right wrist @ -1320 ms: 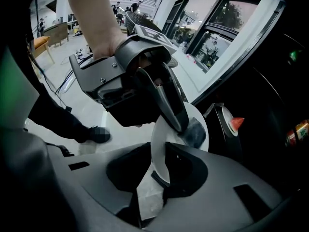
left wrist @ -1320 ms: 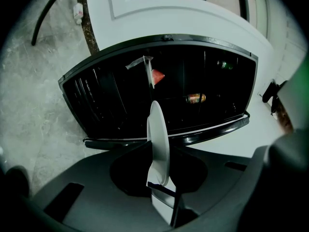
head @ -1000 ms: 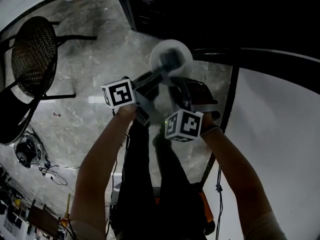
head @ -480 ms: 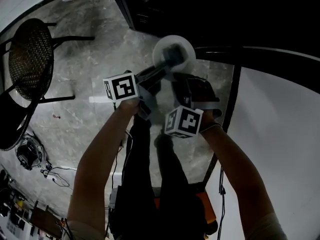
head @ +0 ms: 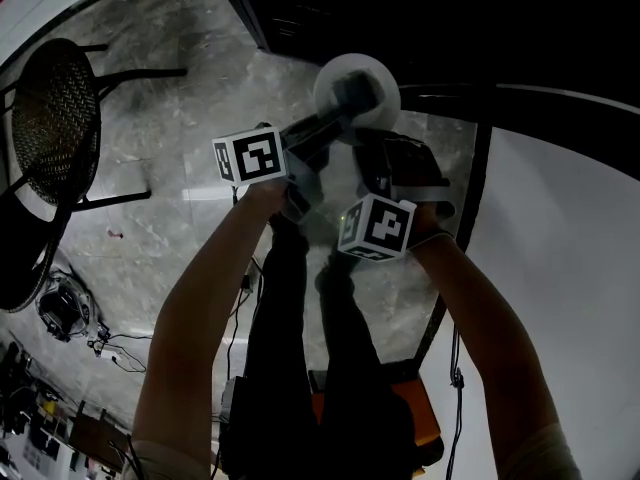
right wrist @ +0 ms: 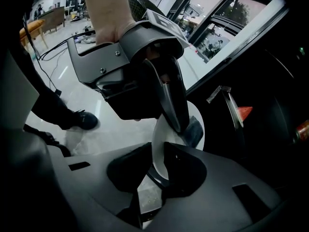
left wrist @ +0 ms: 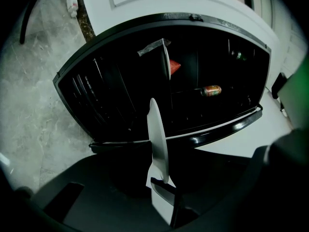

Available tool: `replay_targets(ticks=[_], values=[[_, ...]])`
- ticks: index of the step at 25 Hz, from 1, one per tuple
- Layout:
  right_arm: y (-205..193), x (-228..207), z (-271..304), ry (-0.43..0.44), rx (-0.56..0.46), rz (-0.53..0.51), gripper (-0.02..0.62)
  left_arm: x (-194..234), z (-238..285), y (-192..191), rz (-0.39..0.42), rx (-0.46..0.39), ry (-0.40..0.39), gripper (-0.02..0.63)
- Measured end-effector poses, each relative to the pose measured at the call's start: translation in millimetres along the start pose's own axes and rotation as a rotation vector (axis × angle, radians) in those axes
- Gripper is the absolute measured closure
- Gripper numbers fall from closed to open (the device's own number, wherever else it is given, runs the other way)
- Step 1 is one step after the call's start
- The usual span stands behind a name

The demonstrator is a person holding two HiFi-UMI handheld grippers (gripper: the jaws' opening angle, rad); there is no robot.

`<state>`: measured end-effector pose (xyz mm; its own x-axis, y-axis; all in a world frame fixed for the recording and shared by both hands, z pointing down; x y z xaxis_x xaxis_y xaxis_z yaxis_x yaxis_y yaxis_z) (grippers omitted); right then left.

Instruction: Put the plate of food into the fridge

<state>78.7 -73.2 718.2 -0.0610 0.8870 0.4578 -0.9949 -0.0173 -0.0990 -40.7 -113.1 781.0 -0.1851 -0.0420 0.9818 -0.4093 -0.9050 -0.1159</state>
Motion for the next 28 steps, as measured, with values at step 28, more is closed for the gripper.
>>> replay_targets(ticks=[28], values=[[-15.4,-9.6,75.2,-0.043,0.092,-0.066,0.522,58.1,42.7,27.8,0.036,0.028,0.023,0.551]])
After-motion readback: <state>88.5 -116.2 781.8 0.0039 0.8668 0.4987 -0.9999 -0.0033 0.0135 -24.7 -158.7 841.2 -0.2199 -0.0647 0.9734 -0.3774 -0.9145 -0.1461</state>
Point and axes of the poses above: the fingertips, and each gripper's own axes: z forward along the fingers, x to its left, y out of its top, the point moved 10 cm from there along -z, backward along the fingers, and after that the axes turned 6 degrees about x, right-handed, at the moved point
